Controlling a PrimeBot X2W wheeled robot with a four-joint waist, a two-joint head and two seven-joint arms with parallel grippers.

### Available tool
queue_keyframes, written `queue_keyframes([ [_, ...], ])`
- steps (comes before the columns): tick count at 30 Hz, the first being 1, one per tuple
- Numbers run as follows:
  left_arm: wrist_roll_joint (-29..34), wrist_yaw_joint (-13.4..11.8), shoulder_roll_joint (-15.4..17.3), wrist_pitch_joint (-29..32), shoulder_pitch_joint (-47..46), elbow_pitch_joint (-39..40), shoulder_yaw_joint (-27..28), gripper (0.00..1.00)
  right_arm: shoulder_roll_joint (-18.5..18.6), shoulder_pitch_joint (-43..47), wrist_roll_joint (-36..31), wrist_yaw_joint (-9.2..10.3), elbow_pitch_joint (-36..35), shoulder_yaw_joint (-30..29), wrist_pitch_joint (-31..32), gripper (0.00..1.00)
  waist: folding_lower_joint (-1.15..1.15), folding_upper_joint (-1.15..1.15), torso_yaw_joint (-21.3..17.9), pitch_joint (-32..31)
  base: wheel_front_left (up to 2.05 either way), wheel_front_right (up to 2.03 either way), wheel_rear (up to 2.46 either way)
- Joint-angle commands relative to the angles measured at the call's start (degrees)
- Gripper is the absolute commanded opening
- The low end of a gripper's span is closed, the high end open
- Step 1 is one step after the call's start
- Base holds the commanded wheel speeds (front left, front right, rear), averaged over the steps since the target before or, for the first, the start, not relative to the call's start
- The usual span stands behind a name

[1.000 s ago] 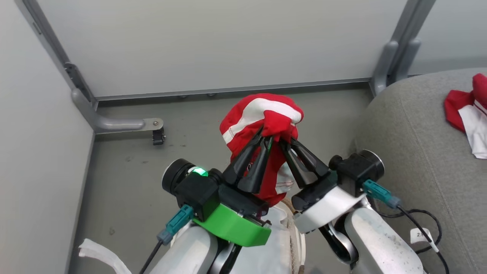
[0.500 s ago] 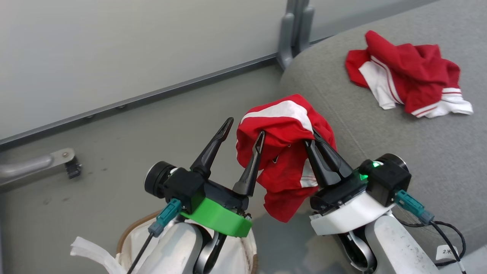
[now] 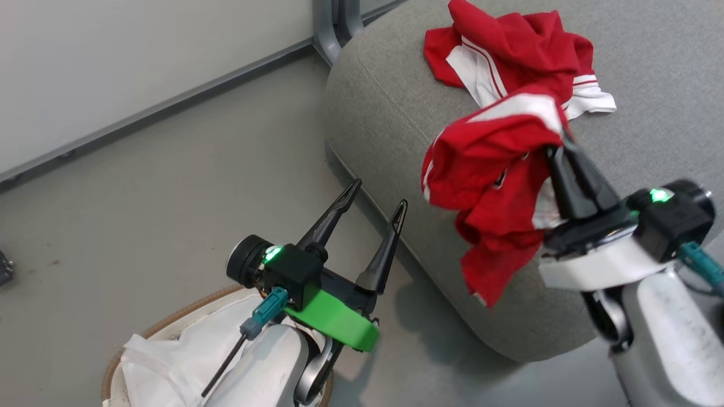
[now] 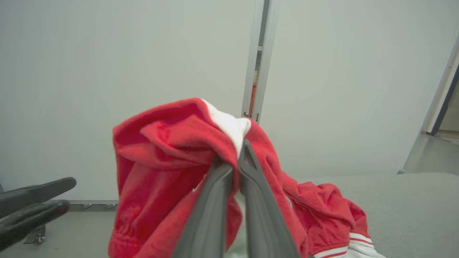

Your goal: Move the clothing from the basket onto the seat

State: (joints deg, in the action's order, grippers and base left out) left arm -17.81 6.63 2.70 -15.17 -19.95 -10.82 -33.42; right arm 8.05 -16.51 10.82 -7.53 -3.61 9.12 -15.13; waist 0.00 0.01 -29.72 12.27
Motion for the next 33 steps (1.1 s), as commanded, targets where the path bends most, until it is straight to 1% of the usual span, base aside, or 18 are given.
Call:
queue_keyframes([
  [1,0.5,0.4,0.4,0.1,-1.0,-0.3,0.5,1.0,1.7,-3.0,-0.6,0.08,0.2,-0.8,0.0,0.0,0.0,-0.01,-1.2,3.8,0.0,0.0,0.0],
  [5,2.8,0.4,0.4,0.0,-0.6,-0.9,1.5,1.0,7.0,-11.1,-1.9,0.08,1.6,-2.4,0.0,0.0,0.0,-0.01,-1.0,6.1,0.0,0.0,0.0],
  [8,4.2,0.6,0.4,0.0,-1.2,-0.7,1.3,1.0,11.1,-16.8,-2.8,0.08,2.8,-5.0,0.0,0.0,0.0,-0.01,0.7,8.6,0.0,0.0,0.0],
  [11,5.3,0.8,0.6,0.0,-2.3,-0.7,1.6,1.0,14.2,-21.7,-3.6,0.08,5.2,-7.0,0.0,0.0,0.0,-0.01,2.2,10.7,0.0,0.0,0.0],
  [16,6.3,0.9,0.9,0.0,-4.6,0.0,1.5,1.0,20.4,-30.3,-5.0,0.08,12.8,-9.5,0.0,0.0,0.0,-0.01,5.0,15.5,0.0,0.0,0.0],
  [20,6.5,0.9,1.4,0.0,-6.5,0.2,0.9,1.0,23.7,-36.0,-6.1,0.08,19.9,-11.9,0.0,0.0,0.0,-0.01,7.1,19.3,0.0,0.0,0.0],
  [26,6.5,0.9,2.0,0.0,-9.1,0.6,0.1,1.0,24.3,-38.7,-9.6,0.08,29.7,-18.3,0.0,0.0,0.0,-0.01,10.0,23.9,0.0,0.0,0.0],
  [29,6.6,0.9,2.2,0.0,-9.9,0.8,0.3,1.0,22.7,-39.1,-10.7,0.08,35.6,-21.6,0.0,0.0,0.0,-0.01,11.2,25.7,0.0,0.0,0.0],
  [31,6.6,0.9,2.0,0.0,-10.8,1.1,-0.1,1.0,21.3,-38.5,-12.6,0.08,39.7,-23.8,0.0,0.0,0.0,-0.01,12.4,27.0,0.0,0.0,0.0],
  [33,6.6,0.9,1.8,0.0,-11.2,1.1,-0.2,1.0,20.3,-37.7,-13.5,0.08,41.9,-25.1,0.0,0.0,0.0,-0.01,13.1,27.6,0.0,0.0,0.0],
])
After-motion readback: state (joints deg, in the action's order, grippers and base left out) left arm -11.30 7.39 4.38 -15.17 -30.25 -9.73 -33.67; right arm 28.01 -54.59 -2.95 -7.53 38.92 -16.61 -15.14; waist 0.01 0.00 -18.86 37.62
